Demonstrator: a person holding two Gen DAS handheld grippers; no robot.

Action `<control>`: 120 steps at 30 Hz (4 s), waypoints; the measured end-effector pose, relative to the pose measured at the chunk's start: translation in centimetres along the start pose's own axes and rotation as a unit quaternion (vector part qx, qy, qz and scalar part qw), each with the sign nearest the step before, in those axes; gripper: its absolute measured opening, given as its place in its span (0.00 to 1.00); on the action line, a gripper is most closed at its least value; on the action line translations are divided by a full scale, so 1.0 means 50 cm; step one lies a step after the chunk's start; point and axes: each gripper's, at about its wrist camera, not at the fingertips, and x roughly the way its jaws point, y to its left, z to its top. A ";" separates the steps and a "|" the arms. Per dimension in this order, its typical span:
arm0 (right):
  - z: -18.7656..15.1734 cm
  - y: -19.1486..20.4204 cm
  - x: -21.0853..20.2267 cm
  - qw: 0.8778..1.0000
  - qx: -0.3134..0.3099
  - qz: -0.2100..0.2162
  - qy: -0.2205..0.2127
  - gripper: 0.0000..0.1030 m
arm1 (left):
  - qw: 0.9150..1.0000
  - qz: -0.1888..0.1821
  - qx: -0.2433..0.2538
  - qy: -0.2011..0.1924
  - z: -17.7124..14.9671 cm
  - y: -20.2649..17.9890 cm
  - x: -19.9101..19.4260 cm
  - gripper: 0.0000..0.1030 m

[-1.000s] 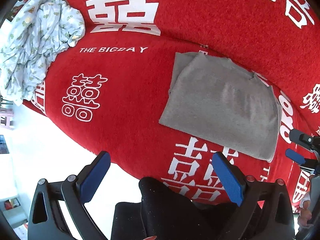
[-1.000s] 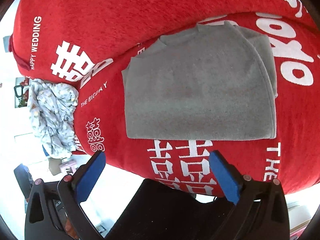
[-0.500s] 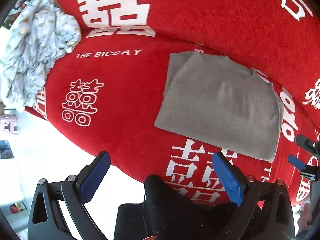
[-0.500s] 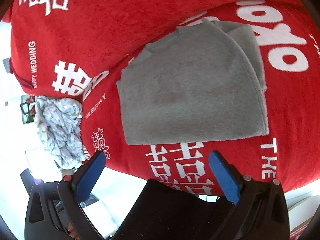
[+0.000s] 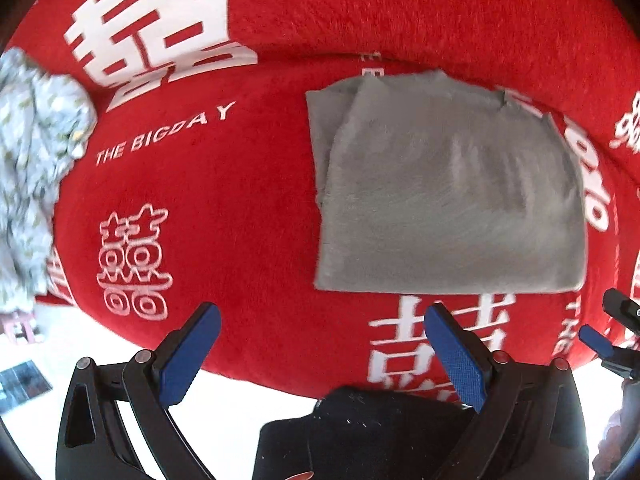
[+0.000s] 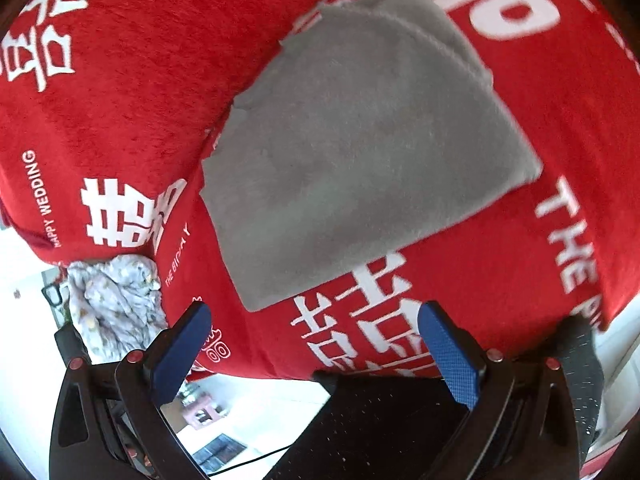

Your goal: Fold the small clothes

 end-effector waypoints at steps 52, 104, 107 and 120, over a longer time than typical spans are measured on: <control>-0.021 0.029 0.382 0.948 0.138 0.286 0.002 0.11 | 0.951 -0.299 -0.077 0.027 0.181 0.127 0.332 0.98; 0.261 -0.183 0.043 0.987 -0.012 0.144 -0.065 0.23 | 0.943 -0.237 0.222 -0.066 0.250 -0.646 0.060 0.22; 0.265 -0.226 0.057 0.983 0.025 0.175 -0.056 0.23 | 0.951 -0.230 0.203 -0.035 0.241 -0.680 0.101 0.25; 0.308 -0.296 0.015 0.951 0.101 0.284 -0.068 0.65 | 0.932 -0.260 0.233 -0.099 0.221 -0.632 -0.025 0.25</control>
